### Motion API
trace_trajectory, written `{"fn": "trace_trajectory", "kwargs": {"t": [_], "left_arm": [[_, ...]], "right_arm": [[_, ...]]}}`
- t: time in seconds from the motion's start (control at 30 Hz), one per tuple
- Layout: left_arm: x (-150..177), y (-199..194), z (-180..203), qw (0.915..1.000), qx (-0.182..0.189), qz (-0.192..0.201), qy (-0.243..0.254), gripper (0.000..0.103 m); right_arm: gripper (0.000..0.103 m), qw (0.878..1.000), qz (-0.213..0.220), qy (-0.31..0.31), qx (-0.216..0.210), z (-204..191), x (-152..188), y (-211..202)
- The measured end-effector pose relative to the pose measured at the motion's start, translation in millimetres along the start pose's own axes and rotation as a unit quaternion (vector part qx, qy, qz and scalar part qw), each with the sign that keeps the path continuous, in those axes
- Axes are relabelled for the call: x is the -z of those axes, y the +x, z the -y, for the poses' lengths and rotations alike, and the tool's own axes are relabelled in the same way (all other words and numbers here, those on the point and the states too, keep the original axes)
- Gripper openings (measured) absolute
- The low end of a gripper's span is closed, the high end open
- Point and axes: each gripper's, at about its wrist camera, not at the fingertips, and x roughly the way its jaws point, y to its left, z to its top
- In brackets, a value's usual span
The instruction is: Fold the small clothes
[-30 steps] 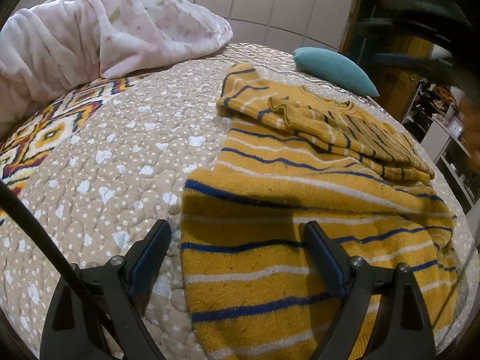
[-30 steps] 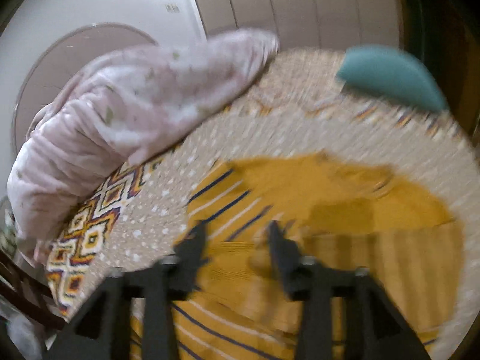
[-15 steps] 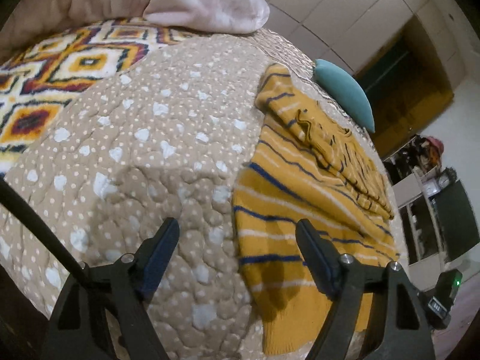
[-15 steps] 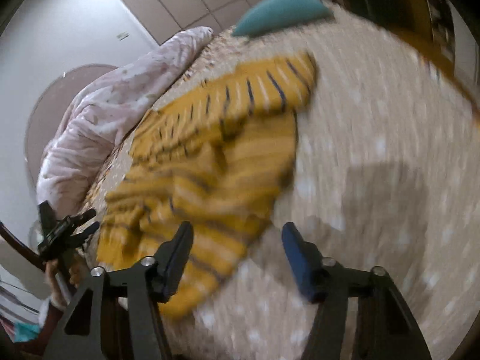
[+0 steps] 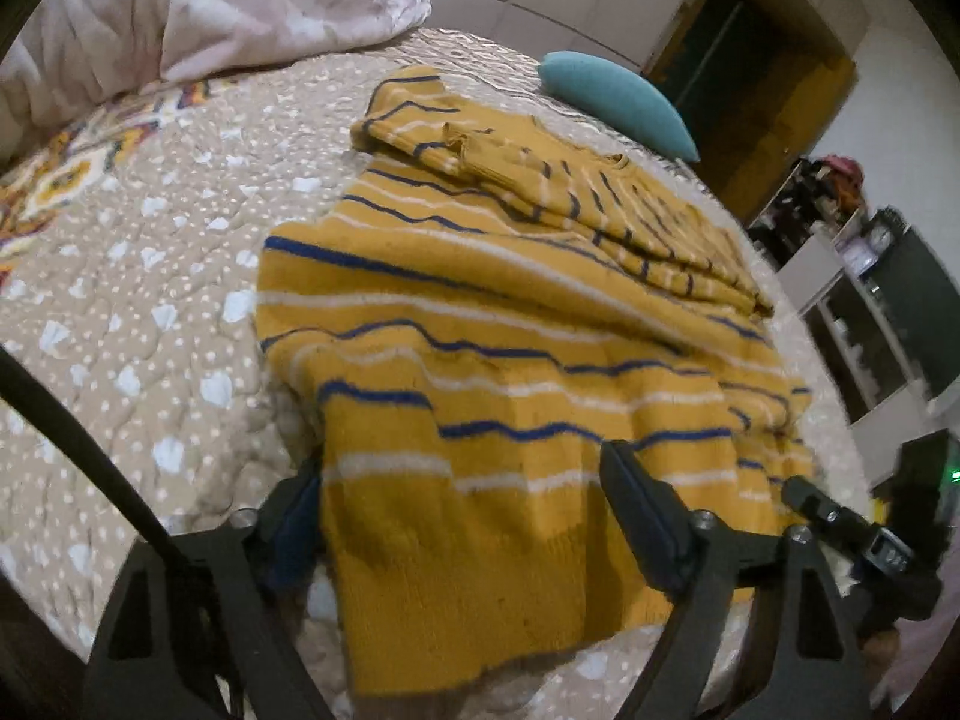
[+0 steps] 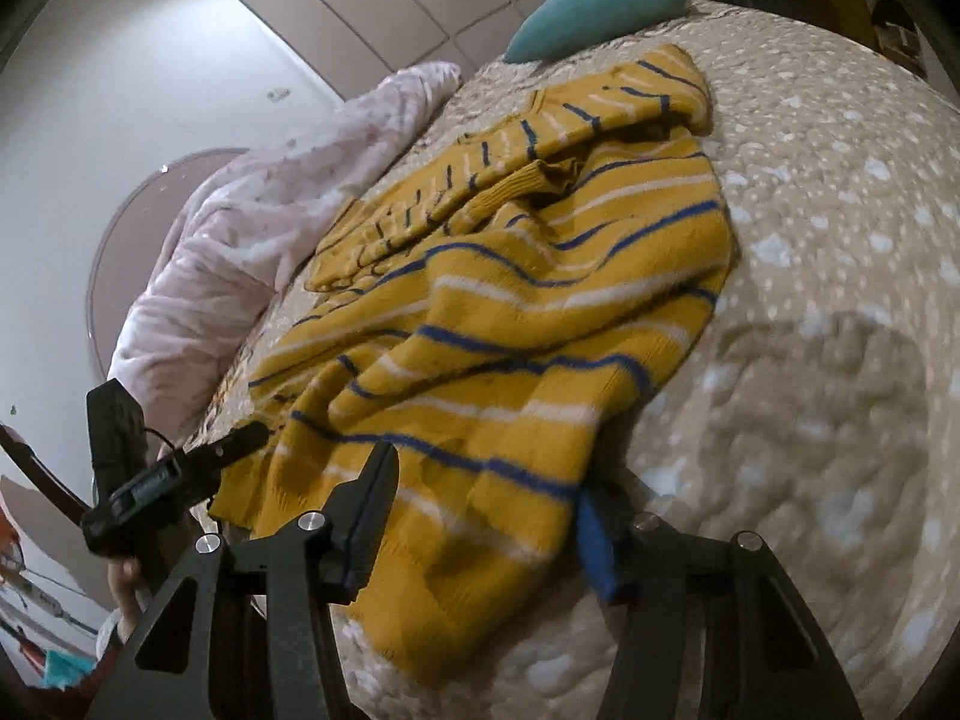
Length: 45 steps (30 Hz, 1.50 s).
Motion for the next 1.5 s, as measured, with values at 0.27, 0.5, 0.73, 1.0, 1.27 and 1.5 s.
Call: {"fn": "trace_trajectory", "kwargs": {"t": [0.27, 0.5, 0.73, 1.0, 1.27, 1.5], "left_arm": [[-21, -25, -32, 0.9958, 0.005, -0.011, -0.091, 0.01], [43, -86, -18, 0.9991, 0.002, -0.012, -0.041, 0.008], [74, -85, -25, 0.9984, -0.006, -0.025, -0.051, 0.008], [60, -92, -23, 0.9988, 0.003, -0.01, -0.047, 0.008], [-37, -90, 0, 0.9969, 0.037, 0.058, -0.038, 0.008], [-143, -23, 12, 0.9967, -0.002, 0.072, -0.039, 0.008]], "right_arm": [[0.009, 0.997, -0.022, 0.066, -0.021, 22, -9, -13], [0.009, 0.996, -0.073, 0.026, -0.045, 14, 46, -80], [0.008, 0.993, -0.078, 0.067, -0.054, 29, 82, -94], [0.009, 0.995, -0.076, 0.041, -0.044, 14, 66, -91], [0.009, 0.995, -0.023, 0.0, -0.097, -16, -16, -91], [0.009, 0.995, 0.051, -0.003, -0.082, -24, -120, -52]]}}
